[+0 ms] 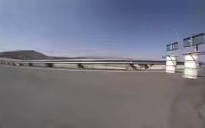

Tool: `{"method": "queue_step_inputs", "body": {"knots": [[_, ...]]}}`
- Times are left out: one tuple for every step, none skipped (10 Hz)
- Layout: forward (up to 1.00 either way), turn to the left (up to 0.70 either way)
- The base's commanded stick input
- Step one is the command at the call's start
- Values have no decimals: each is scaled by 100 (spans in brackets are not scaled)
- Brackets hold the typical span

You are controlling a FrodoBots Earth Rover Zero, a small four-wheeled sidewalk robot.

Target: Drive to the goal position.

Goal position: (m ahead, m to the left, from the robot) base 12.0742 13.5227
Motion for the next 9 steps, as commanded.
{"method": "queue_step_inputs", "body": {"knots": [[0, 45], [0, 45], [0, 45], [0, 45], [0, 45], [0, 45], [0, 45], [0, 45], [0, 45]]}}
